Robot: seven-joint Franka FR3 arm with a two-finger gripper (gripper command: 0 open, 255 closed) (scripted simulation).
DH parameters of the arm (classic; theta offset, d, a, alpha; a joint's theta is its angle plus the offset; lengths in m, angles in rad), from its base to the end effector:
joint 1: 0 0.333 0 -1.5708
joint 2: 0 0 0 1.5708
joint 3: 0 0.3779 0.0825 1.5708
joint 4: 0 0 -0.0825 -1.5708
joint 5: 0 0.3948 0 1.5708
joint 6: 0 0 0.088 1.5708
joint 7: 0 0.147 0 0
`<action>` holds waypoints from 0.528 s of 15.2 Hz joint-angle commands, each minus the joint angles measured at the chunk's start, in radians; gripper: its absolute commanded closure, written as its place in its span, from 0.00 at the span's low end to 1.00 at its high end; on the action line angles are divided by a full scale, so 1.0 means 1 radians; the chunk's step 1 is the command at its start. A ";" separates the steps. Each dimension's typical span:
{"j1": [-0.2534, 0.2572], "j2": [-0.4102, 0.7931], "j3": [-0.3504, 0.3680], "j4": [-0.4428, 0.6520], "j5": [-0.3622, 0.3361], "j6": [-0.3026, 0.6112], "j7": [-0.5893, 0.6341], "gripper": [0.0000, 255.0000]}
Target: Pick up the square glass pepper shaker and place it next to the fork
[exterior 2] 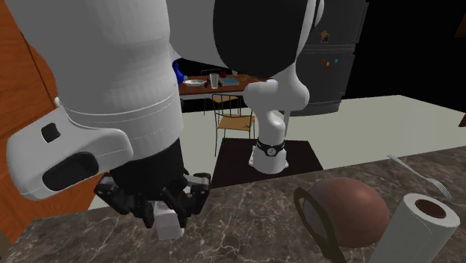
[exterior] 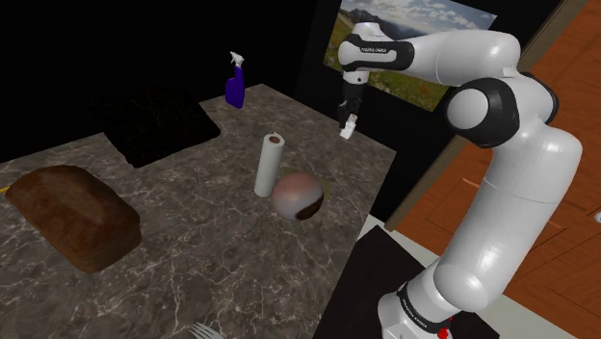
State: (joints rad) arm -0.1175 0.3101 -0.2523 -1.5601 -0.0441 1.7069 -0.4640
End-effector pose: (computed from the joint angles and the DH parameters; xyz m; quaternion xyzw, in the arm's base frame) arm 0.6172 -0.2256 0.4770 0.9938 0.0543 -0.0944 0.0238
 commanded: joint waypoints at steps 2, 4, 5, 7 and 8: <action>-0.001 -0.001 -0.001 0.041 0.000 -0.042 -0.003 1.00; -0.001 -0.002 -0.001 0.066 0.000 -0.069 -0.005 1.00; -0.002 -0.002 -0.001 0.080 0.000 -0.082 -0.007 1.00; 0.014 -0.032 0.004 0.043 -0.006 -0.076 0.014 1.00; 0.029 -0.061 0.011 0.004 -0.011 -0.067 0.035 1.00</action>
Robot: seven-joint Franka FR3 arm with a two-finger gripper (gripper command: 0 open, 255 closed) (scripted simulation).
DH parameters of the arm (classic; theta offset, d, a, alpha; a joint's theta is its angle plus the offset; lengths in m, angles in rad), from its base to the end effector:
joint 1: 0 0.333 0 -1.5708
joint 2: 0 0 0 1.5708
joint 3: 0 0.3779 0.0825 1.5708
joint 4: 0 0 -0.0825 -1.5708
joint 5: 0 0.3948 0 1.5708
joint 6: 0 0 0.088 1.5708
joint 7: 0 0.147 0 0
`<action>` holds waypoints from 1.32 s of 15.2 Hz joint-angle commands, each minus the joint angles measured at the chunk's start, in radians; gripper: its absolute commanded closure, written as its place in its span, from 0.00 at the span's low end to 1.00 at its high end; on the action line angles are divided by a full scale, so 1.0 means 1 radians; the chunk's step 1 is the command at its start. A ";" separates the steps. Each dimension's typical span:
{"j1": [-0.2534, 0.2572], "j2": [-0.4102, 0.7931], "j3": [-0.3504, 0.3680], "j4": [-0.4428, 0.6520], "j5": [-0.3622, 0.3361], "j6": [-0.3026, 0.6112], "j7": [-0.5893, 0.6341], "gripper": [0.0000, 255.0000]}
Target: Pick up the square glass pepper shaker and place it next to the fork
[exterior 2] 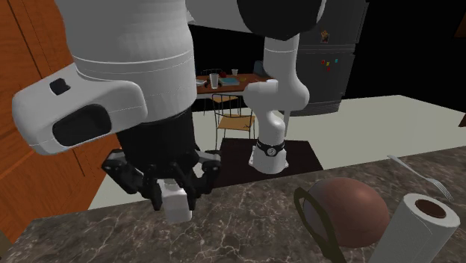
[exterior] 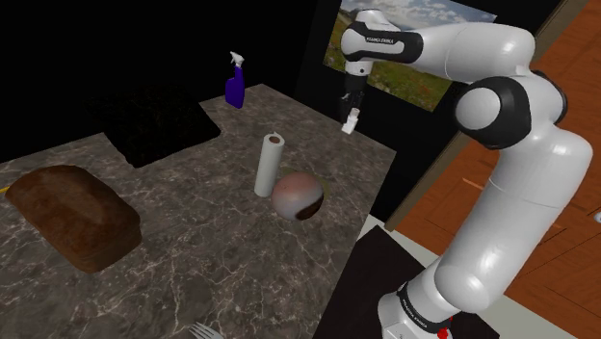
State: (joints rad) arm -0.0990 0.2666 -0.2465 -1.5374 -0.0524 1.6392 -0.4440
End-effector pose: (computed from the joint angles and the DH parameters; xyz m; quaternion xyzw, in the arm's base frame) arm 0.6088 -0.2091 0.5107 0.9937 0.0545 -0.0947 0.0237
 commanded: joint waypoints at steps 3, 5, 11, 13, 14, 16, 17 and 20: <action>0.054 -0.096 0.026 -0.121 -0.015 0.021 0.081 1.00; 0.080 -0.143 0.044 -0.181 -0.020 0.030 0.125 1.00; 0.151 -0.263 0.105 -0.326 -0.021 0.046 0.260 1.00; 0.174 -0.295 0.128 -0.363 -0.017 0.049 0.305 1.00; 0.185 -0.310 0.139 -0.380 -0.014 0.050 0.328 1.00; 0.207 -0.337 0.164 -0.411 -0.006 0.051 0.373 1.00; 0.218 -0.349 0.176 -0.425 -0.002 0.051 0.396 1.00; 0.251 -0.379 0.215 -0.458 0.014 0.051 0.464 1.00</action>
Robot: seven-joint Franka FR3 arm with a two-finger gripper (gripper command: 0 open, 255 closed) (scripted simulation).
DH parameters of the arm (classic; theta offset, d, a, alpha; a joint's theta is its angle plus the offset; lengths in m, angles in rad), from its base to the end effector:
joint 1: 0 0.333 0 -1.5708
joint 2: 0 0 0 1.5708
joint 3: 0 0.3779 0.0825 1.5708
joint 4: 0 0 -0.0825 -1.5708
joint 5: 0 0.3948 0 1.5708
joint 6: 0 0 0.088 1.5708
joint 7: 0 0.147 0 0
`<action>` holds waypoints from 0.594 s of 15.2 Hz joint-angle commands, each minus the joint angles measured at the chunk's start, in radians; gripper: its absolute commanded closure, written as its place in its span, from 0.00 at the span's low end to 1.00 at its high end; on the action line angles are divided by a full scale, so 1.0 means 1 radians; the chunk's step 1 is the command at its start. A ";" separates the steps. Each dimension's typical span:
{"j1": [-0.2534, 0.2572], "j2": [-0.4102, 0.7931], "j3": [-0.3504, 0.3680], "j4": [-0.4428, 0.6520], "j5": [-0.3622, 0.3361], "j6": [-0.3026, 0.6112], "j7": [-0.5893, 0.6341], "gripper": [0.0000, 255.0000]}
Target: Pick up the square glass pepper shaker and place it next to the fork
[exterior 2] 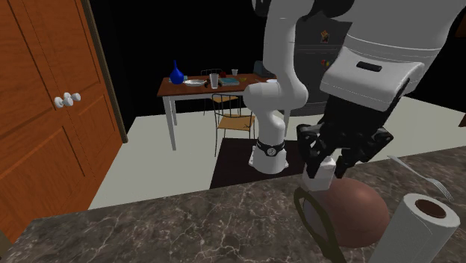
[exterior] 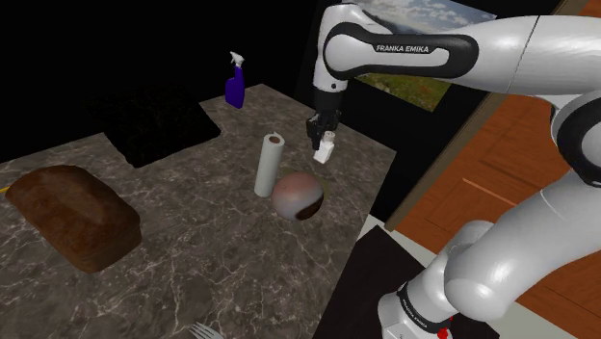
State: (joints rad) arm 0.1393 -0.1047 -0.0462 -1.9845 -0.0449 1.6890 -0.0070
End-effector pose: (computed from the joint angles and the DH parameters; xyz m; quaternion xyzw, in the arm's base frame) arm 0.5008 0.0399 0.5150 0.9937 0.0549 -0.0943 0.0236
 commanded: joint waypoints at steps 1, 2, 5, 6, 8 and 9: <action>0.024 -0.016 0.028 -0.020 0.012 0.001 0.050 1.00; 0.035 -0.024 0.041 -0.028 0.019 0.001 0.073 1.00; 0.068 -0.040 0.082 -0.045 0.039 0.001 0.141 1.00; 0.079 -0.043 0.095 -0.049 0.046 0.001 0.164 1.00; 0.102 -0.047 0.123 -0.052 0.060 0.001 0.210 1.00; 0.113 -0.047 0.137 -0.052 0.067 0.001 0.234 1.00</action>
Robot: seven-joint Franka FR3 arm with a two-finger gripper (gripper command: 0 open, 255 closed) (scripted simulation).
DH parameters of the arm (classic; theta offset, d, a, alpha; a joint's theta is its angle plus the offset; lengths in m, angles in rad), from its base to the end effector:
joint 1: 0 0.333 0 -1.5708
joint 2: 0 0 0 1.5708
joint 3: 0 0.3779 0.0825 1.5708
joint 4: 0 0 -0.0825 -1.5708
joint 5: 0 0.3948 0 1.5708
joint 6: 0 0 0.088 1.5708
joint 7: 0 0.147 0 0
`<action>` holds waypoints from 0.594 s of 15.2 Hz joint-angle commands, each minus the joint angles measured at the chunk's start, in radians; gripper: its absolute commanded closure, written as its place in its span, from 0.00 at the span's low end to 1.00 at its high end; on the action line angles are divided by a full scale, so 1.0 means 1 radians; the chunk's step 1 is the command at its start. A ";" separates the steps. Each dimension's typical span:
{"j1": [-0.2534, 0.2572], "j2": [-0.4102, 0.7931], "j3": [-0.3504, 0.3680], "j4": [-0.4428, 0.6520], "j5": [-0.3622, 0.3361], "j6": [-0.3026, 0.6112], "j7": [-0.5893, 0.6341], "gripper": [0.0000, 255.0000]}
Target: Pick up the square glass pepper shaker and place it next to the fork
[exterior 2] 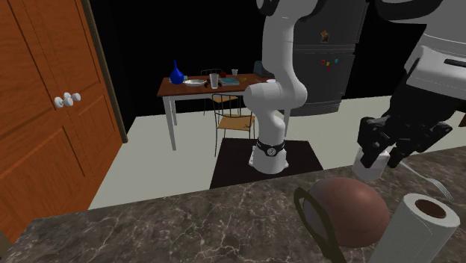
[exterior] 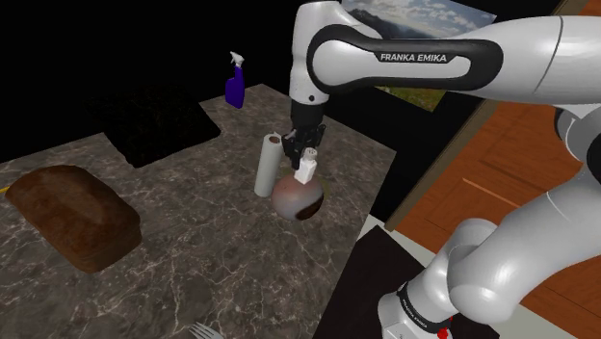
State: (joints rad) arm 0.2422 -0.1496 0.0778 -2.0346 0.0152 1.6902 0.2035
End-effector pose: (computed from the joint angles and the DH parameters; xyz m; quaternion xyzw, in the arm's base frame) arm 0.4584 0.1559 0.5139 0.9937 0.0553 -0.0946 0.0236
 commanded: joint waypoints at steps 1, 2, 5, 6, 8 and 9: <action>0.021 -0.002 0.027 -0.001 0.013 0.000 0.046 1.00; 0.033 0.000 0.040 0.001 0.020 0.000 0.070 1.00; 0.066 0.011 0.082 0.014 0.039 0.001 0.140 1.00; 0.077 0.017 0.096 0.020 0.045 0.001 0.164 1.00; 0.099 0.031 0.123 0.036 0.055 0.001 0.211 1.00; 0.110 0.040 0.137 0.046 0.059 0.002 0.235 1.00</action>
State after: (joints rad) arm 0.3425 -0.1150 0.2024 -1.9921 0.0696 1.6892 0.4155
